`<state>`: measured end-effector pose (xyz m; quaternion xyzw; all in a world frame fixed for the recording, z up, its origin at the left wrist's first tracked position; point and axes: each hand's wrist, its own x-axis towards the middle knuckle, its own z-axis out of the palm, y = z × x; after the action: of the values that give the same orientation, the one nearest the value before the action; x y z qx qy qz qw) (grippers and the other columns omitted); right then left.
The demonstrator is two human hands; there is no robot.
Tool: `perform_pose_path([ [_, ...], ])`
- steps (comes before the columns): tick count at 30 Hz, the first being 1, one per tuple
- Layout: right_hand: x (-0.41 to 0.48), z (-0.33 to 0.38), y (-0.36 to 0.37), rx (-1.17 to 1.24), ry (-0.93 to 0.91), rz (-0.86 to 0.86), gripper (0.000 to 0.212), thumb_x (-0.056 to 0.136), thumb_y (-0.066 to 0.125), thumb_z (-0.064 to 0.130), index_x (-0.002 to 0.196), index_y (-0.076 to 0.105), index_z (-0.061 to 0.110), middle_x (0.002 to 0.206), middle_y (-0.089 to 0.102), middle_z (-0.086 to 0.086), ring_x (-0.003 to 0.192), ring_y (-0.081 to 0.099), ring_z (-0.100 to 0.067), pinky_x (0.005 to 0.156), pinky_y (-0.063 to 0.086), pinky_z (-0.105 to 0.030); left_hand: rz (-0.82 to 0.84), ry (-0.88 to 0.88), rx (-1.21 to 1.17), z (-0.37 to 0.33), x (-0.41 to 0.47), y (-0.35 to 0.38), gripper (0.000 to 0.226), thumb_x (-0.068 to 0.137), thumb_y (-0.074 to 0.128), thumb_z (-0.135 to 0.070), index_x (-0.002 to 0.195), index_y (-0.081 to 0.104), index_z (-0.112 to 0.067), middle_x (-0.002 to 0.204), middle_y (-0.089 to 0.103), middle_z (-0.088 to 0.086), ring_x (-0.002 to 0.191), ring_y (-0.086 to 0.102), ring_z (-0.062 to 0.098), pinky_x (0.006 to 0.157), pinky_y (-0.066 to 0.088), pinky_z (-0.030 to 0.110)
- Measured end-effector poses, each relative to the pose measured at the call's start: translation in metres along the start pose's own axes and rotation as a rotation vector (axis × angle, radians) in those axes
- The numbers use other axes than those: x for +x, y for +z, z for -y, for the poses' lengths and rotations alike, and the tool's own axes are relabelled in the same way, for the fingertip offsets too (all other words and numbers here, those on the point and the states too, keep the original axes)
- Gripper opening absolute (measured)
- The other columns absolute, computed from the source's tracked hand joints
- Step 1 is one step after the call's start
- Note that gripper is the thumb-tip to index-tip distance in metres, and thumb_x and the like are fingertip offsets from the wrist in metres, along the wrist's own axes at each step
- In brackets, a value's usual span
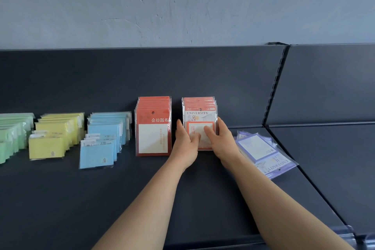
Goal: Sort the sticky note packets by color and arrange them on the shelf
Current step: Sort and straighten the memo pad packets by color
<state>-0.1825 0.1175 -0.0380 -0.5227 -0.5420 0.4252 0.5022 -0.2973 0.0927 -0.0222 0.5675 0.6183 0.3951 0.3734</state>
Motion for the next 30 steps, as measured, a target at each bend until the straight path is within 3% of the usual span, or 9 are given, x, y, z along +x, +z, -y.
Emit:
perform_pose_path([
  [8,0.002,0.0,-0.001,0.019,-0.001,-0.01,0.025,0.095,0.05,0.024,0.121,0.05,0.025,0.115,0.065,0.011,0.106,0.063,-0.009,0.09,0.055,-0.037,-0.014,0.002,-0.002,-0.004,-0.003,0.0,0.076,0.102,0.045,-0.027,0.153,-0.01,-0.021,0.16,0.015,-0.003,0.144,0.025,0.018,0.111,0.031,0.034],
  [10,0.004,0.0,0.0,0.037,0.025,-0.024,0.037,0.089,0.052,0.037,0.121,0.045,0.02,0.122,0.063,0.007,0.11,0.062,-0.014,0.092,0.054,-0.042,-0.031,0.023,-0.008,-0.006,-0.005,0.0,0.077,0.101,0.046,-0.026,0.154,-0.01,-0.02,0.16,0.011,-0.003,0.144,0.024,0.017,0.11,0.03,0.032],
  [15,0.02,-0.009,-0.004,0.08,0.052,-0.068,0.042,0.073,0.052,0.062,0.103,0.03,0.044,0.132,0.052,0.01,0.127,0.05,-0.019,0.103,0.044,-0.049,-0.101,0.099,0.01,-0.013,-0.008,0.0,0.075,0.101,0.045,-0.025,0.154,-0.009,-0.019,0.161,0.001,-0.006,0.146,0.016,0.014,0.11,0.025,0.027],
  [19,0.005,0.007,-0.011,0.049,0.02,-0.088,0.029,0.073,0.048,0.058,0.089,0.027,0.046,0.1,0.032,0.023,0.103,0.037,-0.01,0.101,0.036,-0.036,-0.106,0.141,0.033,-0.02,-0.015,0.0,0.076,0.102,0.045,-0.025,0.154,-0.01,-0.02,0.16,0.001,-0.007,0.145,0.017,0.014,0.11,0.028,0.028],
  [22,-0.011,0.017,-0.019,0.043,-0.013,-0.094,0.033,0.088,0.046,0.045,0.109,0.035,0.022,0.114,0.041,0.018,0.113,0.039,-0.009,0.1,0.033,-0.027,-0.099,0.152,0.047,-0.019,-0.022,-0.001,0.076,0.101,0.045,-0.024,0.153,-0.01,-0.019,0.16,0.002,-0.006,0.145,0.019,0.015,0.112,0.028,0.031],
  [23,-0.014,0.018,-0.021,0.03,0.002,-0.089,0.04,0.093,0.045,0.038,0.126,0.039,0.016,0.127,0.043,0.016,0.123,0.038,-0.009,0.098,0.029,-0.024,-0.091,0.149,0.049,-0.019,-0.025,-0.001,0.076,0.101,0.045,-0.023,0.153,-0.011,-0.019,0.16,0.002,-0.005,0.145,0.019,0.016,0.112,0.028,0.032],
  [25,-0.022,0.02,-0.022,0.002,0.047,-0.067,0.047,0.097,0.043,0.032,0.142,0.033,0.022,0.135,0.045,0.014,0.127,0.042,-0.01,0.094,0.033,-0.022,-0.07,0.124,0.046,-0.016,-0.031,-0.003,0.077,0.101,0.046,-0.02,0.153,-0.011,-0.018,0.161,0.003,-0.004,0.145,0.021,0.018,0.112,0.03,0.033],
  [28,-0.028,0.012,-0.015,-0.117,0.108,-0.039,0.006,0.095,0.043,0.033,0.1,0.041,0.034,0.115,0.06,0.006,0.102,0.059,-0.014,0.069,0.046,-0.023,-0.04,0.076,0.039,-0.011,-0.038,-0.004,0.08,0.1,0.048,-0.017,0.153,-0.012,-0.016,0.161,0.004,-0.001,0.146,0.019,0.02,0.112,0.029,0.034],
  [30,-0.031,0.006,-0.011,-0.153,0.122,-0.03,0.007,0.096,0.039,0.025,0.1,0.045,0.026,0.111,0.064,0.004,0.099,0.062,-0.015,0.071,0.052,-0.028,-0.008,0.036,0.051,-0.004,-0.04,-0.005,0.079,0.1,0.048,-0.016,0.154,-0.01,-0.014,0.161,0.007,0.001,0.145,0.021,0.022,0.113,0.027,0.035],
])
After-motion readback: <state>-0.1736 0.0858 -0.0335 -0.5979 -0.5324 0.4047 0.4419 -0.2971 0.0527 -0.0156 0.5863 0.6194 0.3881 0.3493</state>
